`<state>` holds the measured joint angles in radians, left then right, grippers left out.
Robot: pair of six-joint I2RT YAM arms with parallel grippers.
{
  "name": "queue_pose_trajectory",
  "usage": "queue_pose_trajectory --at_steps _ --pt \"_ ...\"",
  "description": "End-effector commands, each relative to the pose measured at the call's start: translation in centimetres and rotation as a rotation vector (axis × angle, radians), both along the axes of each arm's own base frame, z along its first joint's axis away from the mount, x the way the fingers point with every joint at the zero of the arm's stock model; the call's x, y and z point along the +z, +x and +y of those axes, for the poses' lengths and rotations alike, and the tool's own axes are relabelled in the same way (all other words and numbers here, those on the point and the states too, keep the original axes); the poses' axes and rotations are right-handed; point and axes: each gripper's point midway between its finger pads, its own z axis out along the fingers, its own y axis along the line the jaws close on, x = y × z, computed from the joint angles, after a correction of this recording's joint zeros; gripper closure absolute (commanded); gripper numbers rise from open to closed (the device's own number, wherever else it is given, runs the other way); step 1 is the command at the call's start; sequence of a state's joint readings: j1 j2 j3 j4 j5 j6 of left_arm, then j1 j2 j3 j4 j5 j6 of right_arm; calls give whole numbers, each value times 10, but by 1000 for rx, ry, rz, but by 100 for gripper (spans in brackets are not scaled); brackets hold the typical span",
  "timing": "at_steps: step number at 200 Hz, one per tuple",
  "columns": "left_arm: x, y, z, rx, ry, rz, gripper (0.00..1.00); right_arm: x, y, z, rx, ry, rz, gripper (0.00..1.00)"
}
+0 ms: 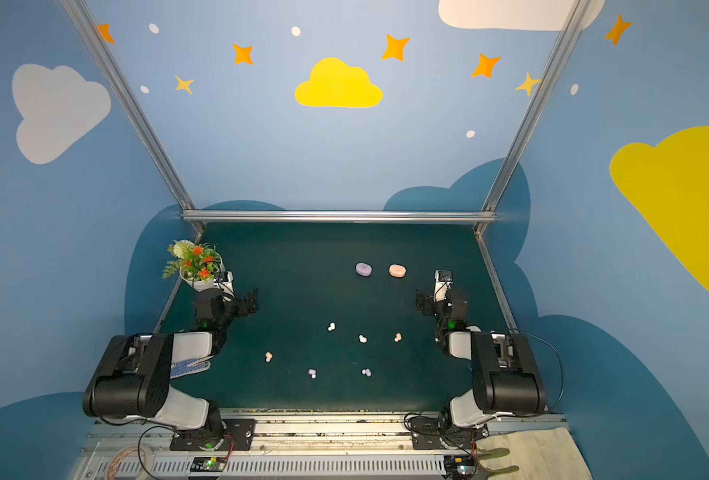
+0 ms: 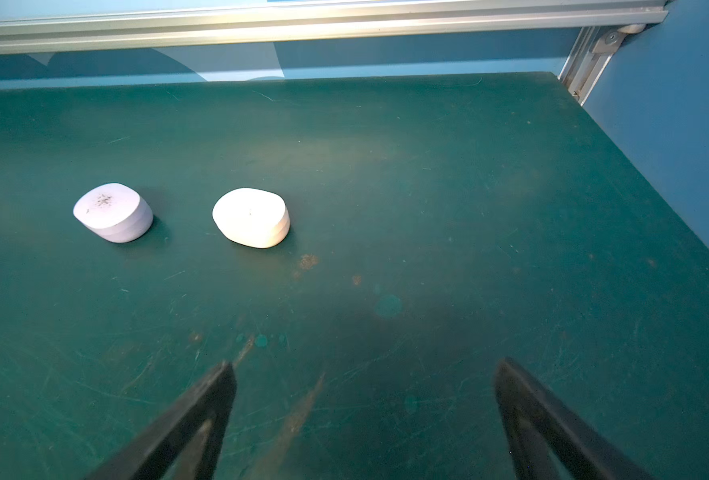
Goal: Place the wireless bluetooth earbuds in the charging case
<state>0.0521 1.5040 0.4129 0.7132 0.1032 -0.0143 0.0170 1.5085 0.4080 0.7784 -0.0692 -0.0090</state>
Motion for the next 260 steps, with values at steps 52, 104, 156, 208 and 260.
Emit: queue_pose_trajectory --at_steps 52,104,156,208,260 --pt "2 4 -2 -13 5 -2 0 1 1 2 9 -1 -1 4" --pt "2 4 -2 -12 4 -3 0 1 1 1 8 -1 0 4" --pt "2 4 -2 -12 4 -2 0 1 1 1 8 0 -1 4" --pt "11 8 -4 -19 -13 14 0 26 9 -10 -65 -8 52 4" --pt "41 22 -14 -68 -54 168 0 22 -25 -48 -397 100 477 4"
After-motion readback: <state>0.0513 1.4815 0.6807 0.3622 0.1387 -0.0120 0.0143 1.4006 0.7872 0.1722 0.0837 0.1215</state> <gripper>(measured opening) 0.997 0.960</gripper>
